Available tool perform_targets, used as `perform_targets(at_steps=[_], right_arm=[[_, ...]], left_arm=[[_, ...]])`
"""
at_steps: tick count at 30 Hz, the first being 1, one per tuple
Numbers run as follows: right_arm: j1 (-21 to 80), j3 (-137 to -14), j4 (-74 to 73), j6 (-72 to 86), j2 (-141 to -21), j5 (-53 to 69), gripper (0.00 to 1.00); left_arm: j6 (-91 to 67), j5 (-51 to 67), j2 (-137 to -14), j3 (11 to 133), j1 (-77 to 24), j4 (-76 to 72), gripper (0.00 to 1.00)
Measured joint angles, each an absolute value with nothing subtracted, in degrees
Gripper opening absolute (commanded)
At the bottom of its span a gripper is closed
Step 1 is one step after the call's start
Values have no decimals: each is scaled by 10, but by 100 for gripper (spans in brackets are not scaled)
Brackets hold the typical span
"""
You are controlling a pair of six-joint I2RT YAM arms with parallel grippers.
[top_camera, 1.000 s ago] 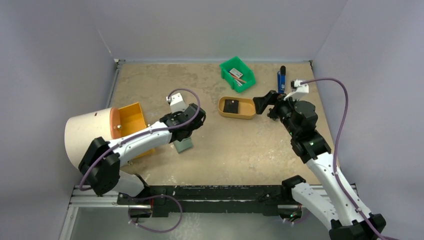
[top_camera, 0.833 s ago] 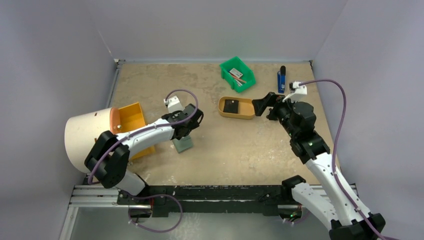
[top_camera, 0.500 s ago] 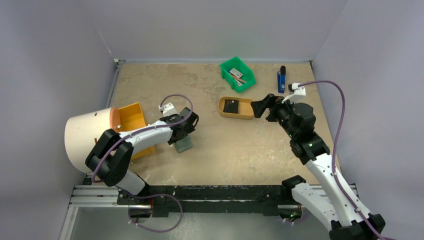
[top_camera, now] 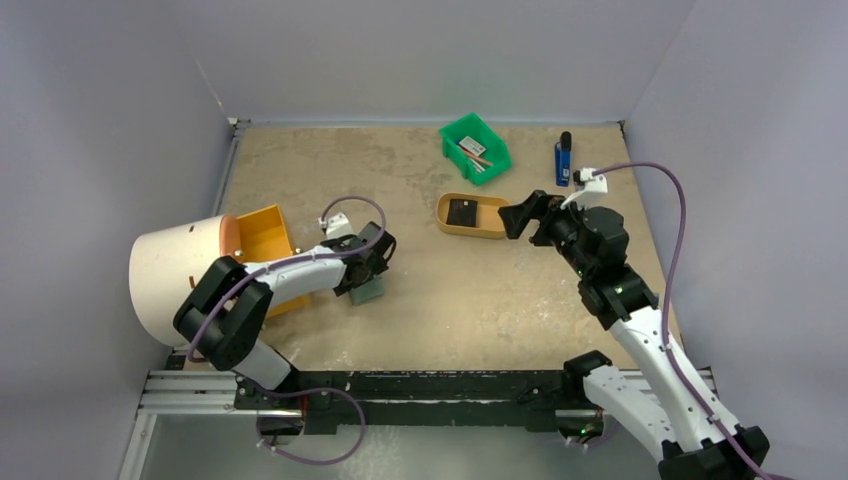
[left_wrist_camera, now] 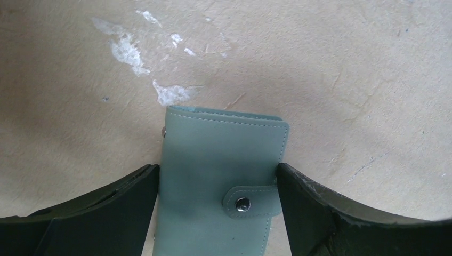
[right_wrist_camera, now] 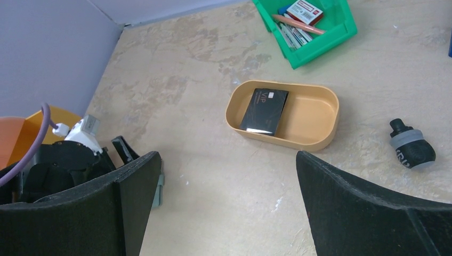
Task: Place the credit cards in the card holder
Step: Move the card holder to the center of the board.
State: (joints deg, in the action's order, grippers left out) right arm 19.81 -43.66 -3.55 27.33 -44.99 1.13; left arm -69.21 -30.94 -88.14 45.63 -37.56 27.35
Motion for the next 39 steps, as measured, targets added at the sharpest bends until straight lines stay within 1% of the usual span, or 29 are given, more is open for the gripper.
perform_targets(at_steps=[5,10,13,16,20,23,27,29,30,33,36,39], right_arm=[[198,-432,-37,271,-450,13,99],[198,-415,-51,263,-450,15,98],[198,-404,-62,260,-450,22,98],[198,-394,-72,259,-455,27,97],[198,-392,-76,259,-477,28,95],[199,-392,-79,258,-495,32,91],[231,-394,-79,258,-531,22,90],[272,-401,-82,258,-560,8,87],[297,-408,-83,260,-582,-2,86],[335,-420,-81,271,-631,-10,80],[345,-421,-67,291,-675,-16,74],[348,-422,-46,317,-719,-18,72]], left_arm=[[-642,-289,-889,458,-377,237,74],[-607,-257,-906,467,-397,177,65],[-598,-239,-938,496,-417,150,64],[-594,-215,-983,542,-439,118,65],[-599,-190,-1022,585,-456,92,74],[-609,-187,-1020,587,-458,90,77],[-616,-189,-984,555,-453,109,77],[-617,-192,-951,534,-446,122,74],[-617,-192,-936,527,-443,124,71],[-613,-182,-908,516,-429,114,65],[-613,-161,-905,499,-411,87,60],[-615,-140,-905,470,-396,69,59]])
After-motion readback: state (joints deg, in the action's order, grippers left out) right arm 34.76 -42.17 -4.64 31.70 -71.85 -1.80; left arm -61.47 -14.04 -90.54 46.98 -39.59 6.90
